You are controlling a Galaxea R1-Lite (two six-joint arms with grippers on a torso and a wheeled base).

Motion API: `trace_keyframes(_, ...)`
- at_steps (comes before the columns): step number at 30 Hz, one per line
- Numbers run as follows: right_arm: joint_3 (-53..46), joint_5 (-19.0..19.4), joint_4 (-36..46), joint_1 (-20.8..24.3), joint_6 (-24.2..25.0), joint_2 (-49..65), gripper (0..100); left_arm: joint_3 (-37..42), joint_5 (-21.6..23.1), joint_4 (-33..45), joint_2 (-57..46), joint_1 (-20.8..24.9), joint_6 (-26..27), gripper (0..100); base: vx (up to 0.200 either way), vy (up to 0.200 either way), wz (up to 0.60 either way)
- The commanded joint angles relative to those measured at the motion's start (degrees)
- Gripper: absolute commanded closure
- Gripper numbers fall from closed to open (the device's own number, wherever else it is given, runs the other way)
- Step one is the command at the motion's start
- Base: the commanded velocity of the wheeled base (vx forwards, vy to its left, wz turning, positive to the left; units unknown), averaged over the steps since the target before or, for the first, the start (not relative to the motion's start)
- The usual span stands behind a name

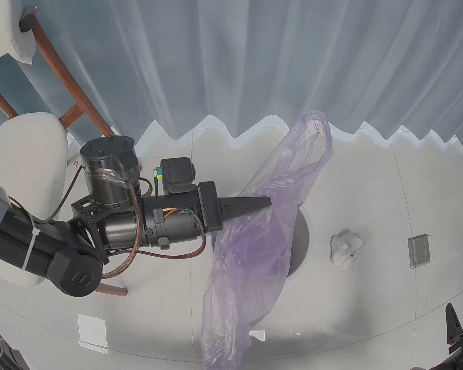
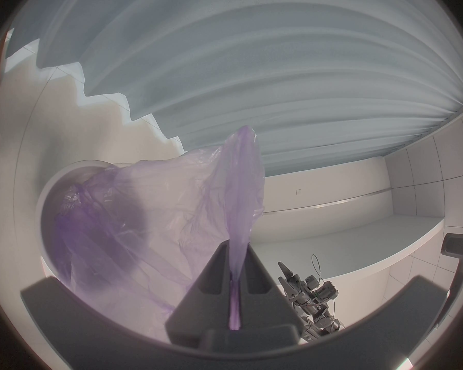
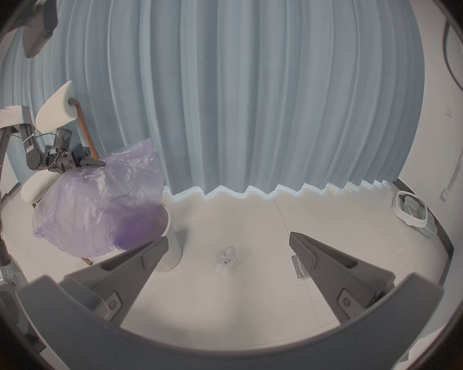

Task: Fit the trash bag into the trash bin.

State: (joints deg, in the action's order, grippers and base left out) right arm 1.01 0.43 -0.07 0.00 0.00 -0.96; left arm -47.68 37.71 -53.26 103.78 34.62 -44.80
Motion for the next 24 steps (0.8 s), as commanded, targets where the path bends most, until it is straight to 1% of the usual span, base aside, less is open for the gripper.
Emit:
trace_keyframes(1, -1.01, 0.01, -0.01, 0.0, 0.0, 0.96, 0, -0.05, 0.0, -0.53, 1.6, 0.18, -0.02, 100, 0.0, 0.0, 0.0)
trace_keyframes(24, -1.01, 0.01, -0.01, 0.0, 0.0, 0.96, 0, 0.13, -0.09, -1.5, 3.98, 0.27, 1.47, 100, 0.0, 0.0, 0.0)
